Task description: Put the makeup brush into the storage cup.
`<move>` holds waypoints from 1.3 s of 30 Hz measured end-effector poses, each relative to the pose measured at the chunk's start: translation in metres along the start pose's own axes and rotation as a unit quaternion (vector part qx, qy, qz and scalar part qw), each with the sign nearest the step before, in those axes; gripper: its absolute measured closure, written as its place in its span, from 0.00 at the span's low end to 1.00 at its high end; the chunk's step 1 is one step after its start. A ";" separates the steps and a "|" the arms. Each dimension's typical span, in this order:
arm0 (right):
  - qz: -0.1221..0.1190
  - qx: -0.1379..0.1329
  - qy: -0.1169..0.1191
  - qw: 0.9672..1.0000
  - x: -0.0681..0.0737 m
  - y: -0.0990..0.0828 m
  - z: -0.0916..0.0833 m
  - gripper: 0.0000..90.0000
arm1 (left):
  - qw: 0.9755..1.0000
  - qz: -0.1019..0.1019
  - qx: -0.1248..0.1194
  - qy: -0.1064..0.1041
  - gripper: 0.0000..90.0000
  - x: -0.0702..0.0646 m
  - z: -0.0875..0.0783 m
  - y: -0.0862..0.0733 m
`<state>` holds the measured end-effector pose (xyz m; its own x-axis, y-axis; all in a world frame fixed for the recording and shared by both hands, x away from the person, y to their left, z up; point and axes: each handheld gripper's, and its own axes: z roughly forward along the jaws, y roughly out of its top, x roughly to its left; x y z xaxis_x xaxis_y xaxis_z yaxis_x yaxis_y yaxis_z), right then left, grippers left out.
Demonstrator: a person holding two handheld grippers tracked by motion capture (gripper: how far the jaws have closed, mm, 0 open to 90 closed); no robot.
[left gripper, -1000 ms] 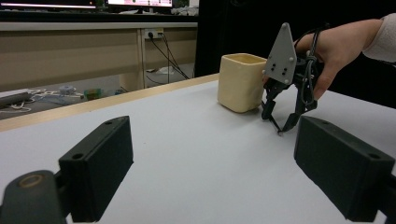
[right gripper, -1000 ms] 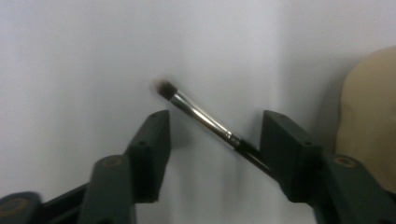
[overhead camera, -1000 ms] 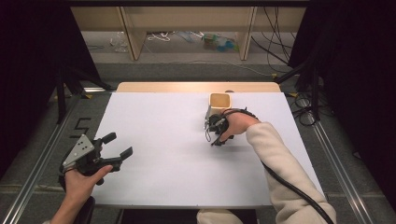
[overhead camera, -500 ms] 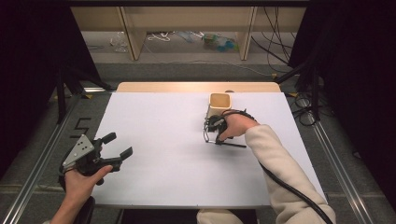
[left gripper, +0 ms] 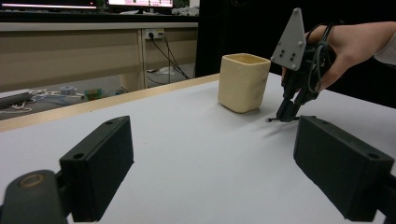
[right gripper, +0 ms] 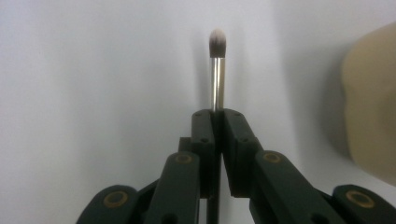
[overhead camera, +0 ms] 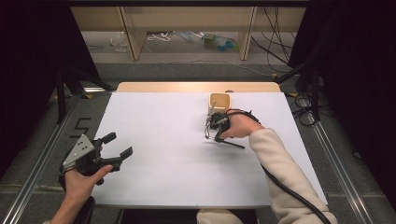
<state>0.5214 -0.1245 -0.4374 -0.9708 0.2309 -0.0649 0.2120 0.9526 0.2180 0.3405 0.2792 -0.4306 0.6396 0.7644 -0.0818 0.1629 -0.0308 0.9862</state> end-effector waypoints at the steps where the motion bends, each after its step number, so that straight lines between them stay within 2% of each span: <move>1: 0.016 -0.016 -0.002 1.000 0.001 -0.002 -0.003 0.94 | 1.000 0.000 0.000 0.001 0.13 0.000 0.000 0.000; 2: 0.032 -0.030 0.001 0.999 0.003 -0.004 -0.006 0.94 | 1.000 0.000 0.000 0.001 0.13 0.000 0.000 0.000; 4: 0.038 -0.062 -0.007 0.997 0.001 -0.010 -0.013 0.94 | 1.000 -0.001 0.000 0.002 0.13 0.000 -0.001 0.000; 5: 0.051 -0.076 -0.001 0.996 0.002 -0.012 -0.018 0.94 | 1.000 -0.002 0.000 0.002 0.13 0.000 -0.001 0.000; 6: 0.051 -0.076 -0.001 0.996 0.002 -0.012 -0.018 0.94 | 1.000 -0.002 0.000 0.002 0.13 0.000 -0.001 0.000; 7: 0.066 -0.103 -0.009 0.992 0.001 -0.018 -0.024 0.94 | 1.000 -0.001 0.000 0.003 0.13 0.000 -0.001 0.000; 15: 0.105 -0.156 -0.014 0.982 -0.001 -0.034 -0.041 0.94 | 1.000 0.000 -0.001 0.003 0.13 0.000 -0.001 0.000; 17: 0.115 -0.174 -0.014 0.978 -0.002 -0.037 -0.045 0.94 | 1.000 0.000 -0.001 0.002 0.13 0.000 -0.001 0.000; 21: 0.137 -0.212 -0.021 0.968 -0.004 -0.043 -0.055 0.94 | 1.000 -0.001 -0.001 0.002 0.14 0.000 0.000 0.000; 22: 0.146 -0.224 -0.022 0.963 -0.004 -0.046 -0.058 0.94 | 1.000 -0.001 -0.001 0.001 0.14 0.000 0.000 0.000; 25: 0.159 -0.248 -0.019 0.955 -0.004 -0.051 -0.064 0.94 | 1.000 0.000 -0.001 0.000 0.14 0.000 0.000 0.000; 26: 0.166 -0.258 -0.020 0.952 -0.003 -0.053 -0.065 0.94 | 1.000 0.001 0.000 0.000 0.14 0.000 0.000 0.000; 27: 0.165 -0.261 -0.017 0.951 -0.004 -0.054 -0.067 0.94 | 1.000 0.000 0.000 0.000 0.14 0.000 0.000 0.000; 28: 0.167 -0.268 -0.021 0.949 -0.004 -0.056 -0.067 0.94 | 1.000 0.000 -0.001 0.000 0.14 0.000 0.001 0.000; 29: 0.167 -0.272 -0.020 0.948 -0.004 -0.057 -0.068 0.94 | 1.000 0.000 -0.001 0.000 0.14 0.000 0.001 0.000; 31: 0.171 -0.285 -0.019 0.943 -0.003 -0.059 -0.068 0.94 | 1.000 0.001 0.000 -0.001 0.14 0.001 0.001 0.000; 33: 0.172 -0.288 -0.019 0.942 -0.002 -0.062 -0.070 0.94 | 1.000 0.001 0.000 -0.001 0.14 0.001 0.001 0.000; 35: 0.172 -0.298 -0.023 0.939 -0.002 -0.064 -0.071 0.94 | 1.000 0.000 0.000 -0.001 0.14 0.001 0.001 0.000; 36: 0.177 -0.304 -0.022 0.936 -0.001 -0.065 -0.072 0.94 | 1.000 0.001 0.000 -0.001 0.14 0.001 0.001 0.000; 37: 0.176 -0.309 -0.024 0.935 -0.002 -0.067 -0.073 0.94 | 1.000 0.001 0.001 -0.001 0.14 0.001 0.001 0.000; 38: 0.181 -0.316 -0.026 0.931 -0.001 -0.068 -0.074 0.94 | 1.000 0.001 0.001 -0.001 0.14 0.001 0.001 0.000; 39: 0.180 -0.320 -0.029 0.930 -0.001 -0.069 -0.075 0.94 | 1.000 0.001 0.002 -0.001 0.14 0.001 0.001 0.000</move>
<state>0.4993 -0.2051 -0.3795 -0.8378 0.5407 0.0761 0.3940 0.5021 0.7698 0.3418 0.2794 -0.4305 0.6410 0.7633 -0.0801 0.1641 -0.0343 0.9858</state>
